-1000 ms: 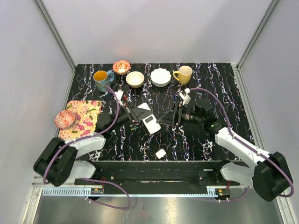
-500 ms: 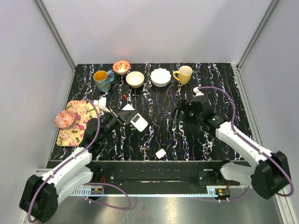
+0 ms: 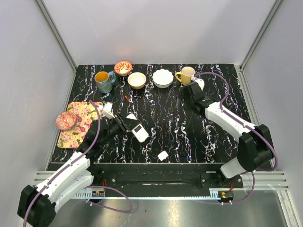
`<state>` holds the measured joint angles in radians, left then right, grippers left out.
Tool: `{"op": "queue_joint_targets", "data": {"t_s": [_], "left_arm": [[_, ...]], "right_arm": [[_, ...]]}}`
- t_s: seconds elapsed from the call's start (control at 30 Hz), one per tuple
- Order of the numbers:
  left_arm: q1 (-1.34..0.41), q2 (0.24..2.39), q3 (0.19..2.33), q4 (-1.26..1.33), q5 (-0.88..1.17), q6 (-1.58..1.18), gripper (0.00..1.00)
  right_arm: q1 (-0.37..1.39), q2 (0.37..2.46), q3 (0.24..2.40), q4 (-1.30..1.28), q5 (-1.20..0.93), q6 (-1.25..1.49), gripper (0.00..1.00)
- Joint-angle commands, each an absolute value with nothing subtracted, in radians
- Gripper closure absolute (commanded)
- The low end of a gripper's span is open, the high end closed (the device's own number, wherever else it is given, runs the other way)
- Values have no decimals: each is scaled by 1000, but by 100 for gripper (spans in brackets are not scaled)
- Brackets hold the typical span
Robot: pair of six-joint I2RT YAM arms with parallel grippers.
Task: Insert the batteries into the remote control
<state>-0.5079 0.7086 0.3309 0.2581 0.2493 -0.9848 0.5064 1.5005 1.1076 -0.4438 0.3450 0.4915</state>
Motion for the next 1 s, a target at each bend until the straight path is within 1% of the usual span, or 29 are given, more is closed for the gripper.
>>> {"op": "queue_joint_targets", "data": {"t_s": [0.0,0.03,0.1,0.13,0.23,0.27,0.37,0.47,0.6,0.73,0.8,0.97], "left_arm": [[-511,689,456,138,241,-887,100],[-508,684,462,129,241,-873,100],[-499,667,459,123,241,-859,100],[-496,661,453,127,239,-858,100],[-474,660,423,140,245,-857,100],[-472,660,407,149,247,-862,100],[-468,652,379,176,268,-870,100],[-468,653,379,187,271,-870,100],[-463,673,379,201,276,-867,100],[-457,675,377,207,284,-870,100],[-454,664,377,201,290,-874,100],[-451,627,374,184,296,-879,100]], "right_arm": [[477,1520,1184,-385,100,453,1],[483,1516,1168,-365,36,454,3],[494,1487,1077,-327,3,479,5],[527,1477,1046,-304,-29,476,7],[626,1431,935,-320,-6,434,8],[703,1416,913,-327,18,437,9],[791,1309,810,-328,63,480,9],[839,1228,741,-333,89,511,7],[977,1233,752,-373,147,522,4],[1089,1331,825,-426,195,486,5],[1106,1388,847,-446,202,482,6],[1149,1456,879,-456,213,474,9]]}}
